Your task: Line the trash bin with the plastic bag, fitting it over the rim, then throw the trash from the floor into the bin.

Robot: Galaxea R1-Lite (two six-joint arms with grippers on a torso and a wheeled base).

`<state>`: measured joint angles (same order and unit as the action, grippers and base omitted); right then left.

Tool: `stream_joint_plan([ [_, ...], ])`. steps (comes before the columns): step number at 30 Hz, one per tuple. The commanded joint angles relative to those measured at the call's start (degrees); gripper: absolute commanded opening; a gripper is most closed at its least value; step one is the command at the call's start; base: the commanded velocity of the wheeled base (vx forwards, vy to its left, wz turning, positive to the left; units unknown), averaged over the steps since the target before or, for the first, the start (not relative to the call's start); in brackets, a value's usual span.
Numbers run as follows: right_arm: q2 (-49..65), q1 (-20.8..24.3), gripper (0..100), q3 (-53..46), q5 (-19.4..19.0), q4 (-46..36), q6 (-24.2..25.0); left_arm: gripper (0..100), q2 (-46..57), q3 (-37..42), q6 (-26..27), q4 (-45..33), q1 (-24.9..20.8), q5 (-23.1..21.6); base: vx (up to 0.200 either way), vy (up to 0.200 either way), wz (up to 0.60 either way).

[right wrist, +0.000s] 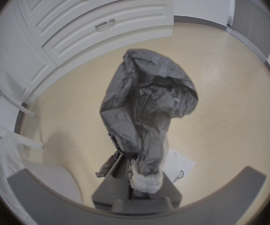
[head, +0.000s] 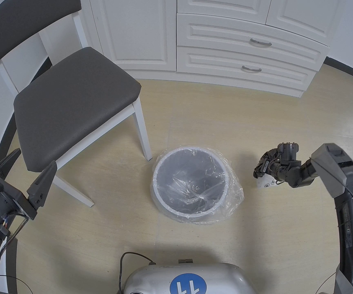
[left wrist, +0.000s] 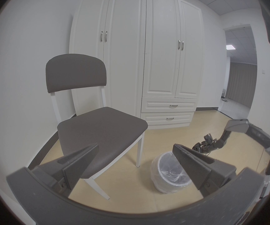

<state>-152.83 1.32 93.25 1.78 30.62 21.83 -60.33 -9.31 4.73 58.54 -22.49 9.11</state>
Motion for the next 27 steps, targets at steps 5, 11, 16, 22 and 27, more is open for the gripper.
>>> stream_joint_plan([
  [5,44.7,1.8,0,-29.8,-15.8,-2.7,-3.6,100,1.2,-0.1,1.6,0.1,-0.1,-0.1,0.000,0.000,0.00],
  [11,64.9,11.0,0,-38.7,-16.0,-4.3,-3.7,100,1.4,-0.1,1.7,0.1,-0.2,-0.1,0.000,0.000,0.00],
  [16,73.6,21.2,0,-44.1,-14.6,-4.2,-4.5,100,1.3,0.0,1.9,0.0,-0.3,-0.1,0.000,0.000,0.00],
  [22,70.0,28.1,0,-46.5,-6.6,-3.7,-10.0,100,1.4,-1.5,3.2,0.0,-0.3,-0.2,0.000,0.000,0.00],
  [27,62.7,35.2,0,-46.5,0.0,-2.5,-10.0,100,1.4,-2.2,7.3,0.2,-0.2,-0.1,0.000,0.000,0.00],
])
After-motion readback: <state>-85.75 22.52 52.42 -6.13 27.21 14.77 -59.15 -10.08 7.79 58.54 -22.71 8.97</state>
